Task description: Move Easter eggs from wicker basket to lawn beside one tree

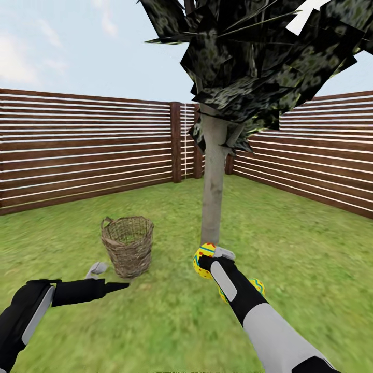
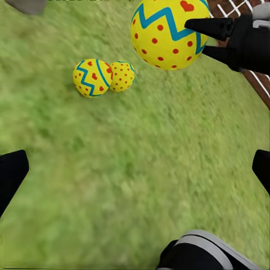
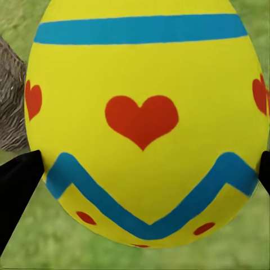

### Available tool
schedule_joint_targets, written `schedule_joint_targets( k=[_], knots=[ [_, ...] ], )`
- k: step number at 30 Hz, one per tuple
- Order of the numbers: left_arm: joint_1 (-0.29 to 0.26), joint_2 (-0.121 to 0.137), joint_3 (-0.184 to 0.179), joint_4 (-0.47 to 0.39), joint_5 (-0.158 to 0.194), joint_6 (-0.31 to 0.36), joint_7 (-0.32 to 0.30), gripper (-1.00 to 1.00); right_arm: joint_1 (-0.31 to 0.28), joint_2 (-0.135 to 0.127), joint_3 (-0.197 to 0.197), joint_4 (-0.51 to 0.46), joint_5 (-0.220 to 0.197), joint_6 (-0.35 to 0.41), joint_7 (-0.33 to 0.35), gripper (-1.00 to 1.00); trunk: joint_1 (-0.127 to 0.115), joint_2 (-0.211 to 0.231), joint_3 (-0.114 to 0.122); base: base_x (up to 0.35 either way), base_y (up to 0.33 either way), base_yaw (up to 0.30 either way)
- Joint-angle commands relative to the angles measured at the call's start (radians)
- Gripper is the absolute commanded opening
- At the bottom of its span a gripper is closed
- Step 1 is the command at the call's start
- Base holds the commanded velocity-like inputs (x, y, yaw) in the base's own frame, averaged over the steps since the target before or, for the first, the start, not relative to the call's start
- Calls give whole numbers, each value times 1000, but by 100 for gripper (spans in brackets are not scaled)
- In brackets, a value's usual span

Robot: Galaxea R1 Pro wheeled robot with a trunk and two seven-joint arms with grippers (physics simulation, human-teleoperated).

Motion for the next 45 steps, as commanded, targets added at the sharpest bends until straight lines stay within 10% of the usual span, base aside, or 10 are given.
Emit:
schedule_joint_targets(
  k=[1, 33, 45],
  knots=[
    [-1, 0, 1, 0, 2, 5, -2, 100, -1, 0, 2, -1, -7, 2, -8, -100, 4, -8, -4, 0, 0, 250],
    [-1, 1, 10, 0, 4, 7, -1, 100, -1, 0, 2, -1, -7, 3, -8, -100, 23, -43, -14, 144, -101, 156],
    [-1, 1, 16, 0, 3, 7, -3, 100, -1, 0, 2, 1, -7, 2, -8, -100, 28, -46, -61, 0, -1, 1]
  ],
)
